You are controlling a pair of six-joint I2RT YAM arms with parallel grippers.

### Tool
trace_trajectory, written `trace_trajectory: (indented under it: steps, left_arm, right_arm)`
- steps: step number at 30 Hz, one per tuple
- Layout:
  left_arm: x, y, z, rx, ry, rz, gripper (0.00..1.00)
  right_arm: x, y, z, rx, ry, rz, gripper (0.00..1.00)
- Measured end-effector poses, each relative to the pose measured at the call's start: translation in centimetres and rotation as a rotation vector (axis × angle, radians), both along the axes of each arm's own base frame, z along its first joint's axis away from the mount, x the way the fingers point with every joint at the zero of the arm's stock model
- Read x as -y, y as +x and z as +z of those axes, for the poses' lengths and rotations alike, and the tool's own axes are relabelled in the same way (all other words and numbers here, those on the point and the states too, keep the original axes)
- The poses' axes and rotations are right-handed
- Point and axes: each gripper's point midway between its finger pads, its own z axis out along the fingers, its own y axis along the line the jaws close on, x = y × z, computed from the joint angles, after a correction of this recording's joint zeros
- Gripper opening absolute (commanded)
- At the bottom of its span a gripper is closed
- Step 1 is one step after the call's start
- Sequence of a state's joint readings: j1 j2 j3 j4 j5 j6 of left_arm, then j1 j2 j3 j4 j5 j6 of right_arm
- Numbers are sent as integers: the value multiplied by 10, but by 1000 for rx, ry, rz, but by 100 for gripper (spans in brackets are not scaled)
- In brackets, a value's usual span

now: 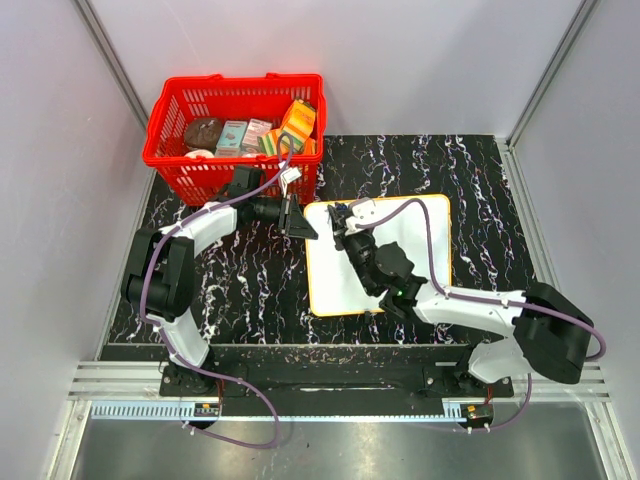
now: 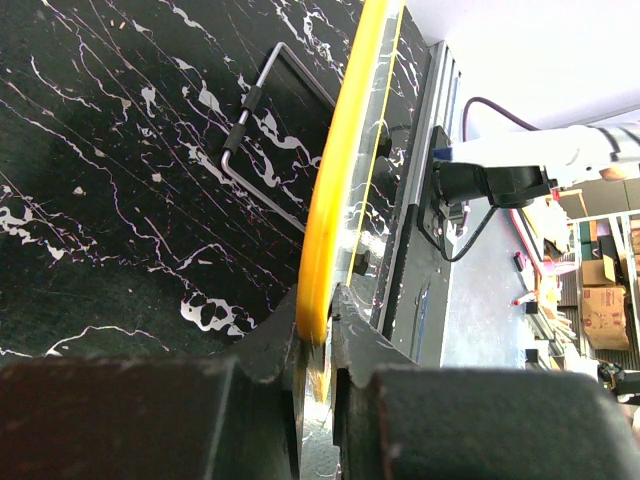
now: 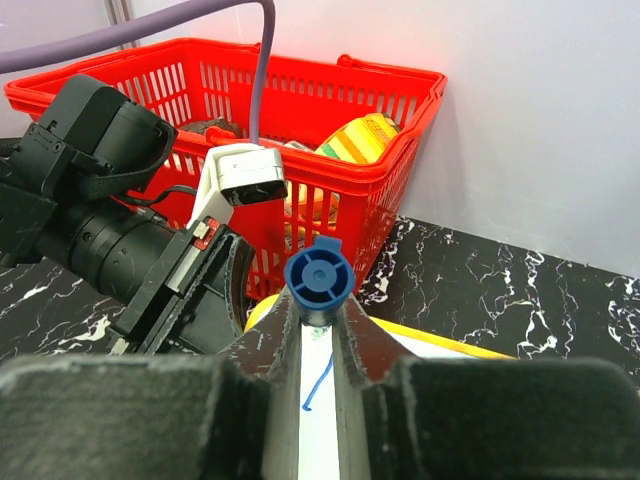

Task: Write a sentence on the whiteboard

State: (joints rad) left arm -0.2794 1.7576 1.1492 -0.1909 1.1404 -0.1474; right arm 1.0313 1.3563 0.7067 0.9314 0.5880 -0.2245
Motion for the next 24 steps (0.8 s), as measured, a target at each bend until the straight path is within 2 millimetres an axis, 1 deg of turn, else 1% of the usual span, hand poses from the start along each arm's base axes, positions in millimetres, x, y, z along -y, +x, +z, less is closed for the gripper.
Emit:
trace_trajectory:
  steps: [4, 10, 17, 24]
  left_arm:
    - [0, 0, 0, 0, 0, 0, 0]
    - [0, 0, 0, 0, 0, 0, 0]
    - [0, 0, 0, 0, -1, -1, 0]
    - [0, 0, 0, 0, -1, -1, 0]
  right_arm:
    - [-6, 5, -3, -3, -16, -7, 0]
    - [-4, 6, -1, -8, 1, -8, 0]
    - [14, 6, 7, -15, 57, -20, 0]
    - [26, 16, -7, -57, 68, -43, 0]
